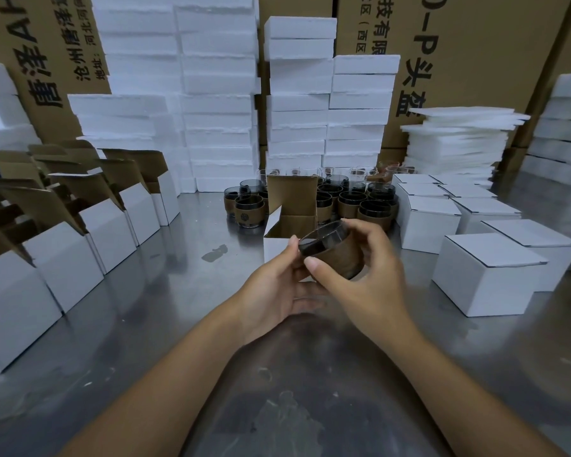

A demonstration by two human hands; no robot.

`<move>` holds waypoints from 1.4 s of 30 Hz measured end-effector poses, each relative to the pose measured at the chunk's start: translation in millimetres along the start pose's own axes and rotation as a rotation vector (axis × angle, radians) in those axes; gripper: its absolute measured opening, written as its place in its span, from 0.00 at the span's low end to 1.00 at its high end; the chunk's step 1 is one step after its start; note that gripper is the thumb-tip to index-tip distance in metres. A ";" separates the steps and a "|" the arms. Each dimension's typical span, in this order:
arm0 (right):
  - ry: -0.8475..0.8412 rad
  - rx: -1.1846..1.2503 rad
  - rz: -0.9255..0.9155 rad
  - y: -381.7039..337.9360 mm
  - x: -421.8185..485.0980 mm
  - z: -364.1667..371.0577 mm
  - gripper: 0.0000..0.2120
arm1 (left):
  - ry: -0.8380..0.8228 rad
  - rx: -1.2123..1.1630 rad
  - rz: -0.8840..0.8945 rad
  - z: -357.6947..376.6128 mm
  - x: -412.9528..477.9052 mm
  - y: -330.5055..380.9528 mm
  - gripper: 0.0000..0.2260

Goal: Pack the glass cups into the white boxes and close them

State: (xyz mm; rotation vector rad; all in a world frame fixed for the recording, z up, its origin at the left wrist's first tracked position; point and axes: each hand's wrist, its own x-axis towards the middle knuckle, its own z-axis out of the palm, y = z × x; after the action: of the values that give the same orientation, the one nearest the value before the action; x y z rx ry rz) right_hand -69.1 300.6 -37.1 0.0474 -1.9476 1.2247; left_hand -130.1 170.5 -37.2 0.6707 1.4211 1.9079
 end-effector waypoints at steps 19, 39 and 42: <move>-0.070 0.000 -0.118 3.1 1.2 -3.4 0.32 | 0.032 -0.017 0.132 -1.7 -4.7 4.2 0.17; -0.072 0.040 -0.125 5.3 1.9 -3.4 0.31 | 0.104 -0.021 0.268 0.8 -8.0 9.8 0.23; -0.084 0.066 -0.037 1.9 1.3 -3.0 0.28 | 0.186 0.074 0.306 3.3 -8.0 8.1 0.21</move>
State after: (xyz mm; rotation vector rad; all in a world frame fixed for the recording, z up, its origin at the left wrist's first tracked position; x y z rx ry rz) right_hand -68.9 304.5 -37.1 0.1709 -1.9690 1.2807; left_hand -124.0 164.9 -28.7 0.8015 1.5844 2.2102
